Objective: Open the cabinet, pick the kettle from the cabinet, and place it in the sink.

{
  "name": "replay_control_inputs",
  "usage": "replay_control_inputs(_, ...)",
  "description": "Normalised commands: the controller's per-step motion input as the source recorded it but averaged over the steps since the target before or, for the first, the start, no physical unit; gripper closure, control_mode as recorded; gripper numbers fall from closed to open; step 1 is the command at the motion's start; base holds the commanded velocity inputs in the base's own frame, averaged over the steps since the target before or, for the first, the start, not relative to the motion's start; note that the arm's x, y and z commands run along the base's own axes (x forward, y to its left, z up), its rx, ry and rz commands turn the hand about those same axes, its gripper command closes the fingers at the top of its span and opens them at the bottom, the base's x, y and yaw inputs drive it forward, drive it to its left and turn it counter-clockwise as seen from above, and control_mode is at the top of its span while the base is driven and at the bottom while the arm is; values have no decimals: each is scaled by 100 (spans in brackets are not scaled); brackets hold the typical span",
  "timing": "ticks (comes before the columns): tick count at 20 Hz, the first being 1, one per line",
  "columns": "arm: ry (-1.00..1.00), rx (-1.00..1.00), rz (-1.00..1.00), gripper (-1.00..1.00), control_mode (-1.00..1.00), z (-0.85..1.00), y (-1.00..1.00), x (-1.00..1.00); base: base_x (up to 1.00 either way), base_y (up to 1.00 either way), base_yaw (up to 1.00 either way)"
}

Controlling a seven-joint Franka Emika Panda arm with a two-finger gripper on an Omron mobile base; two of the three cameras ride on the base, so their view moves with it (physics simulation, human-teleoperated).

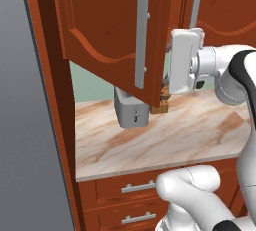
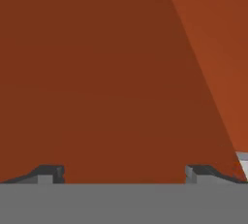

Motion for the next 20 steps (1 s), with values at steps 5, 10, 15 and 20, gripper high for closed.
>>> replay_control_inputs(5,6,3,16,-100,-100,-5,49,0,0,0,0)
replay_control_inputs(10,0,0,11,-100,-100,-15,61,-5,0,0,0)
replay_control_inputs(15,0,0,9,-100,-100,-15,68,-8,0,0,0)
replay_control_inputs(20,-3,-6,3,-100,-100,-19,75,-4,0,0,0)
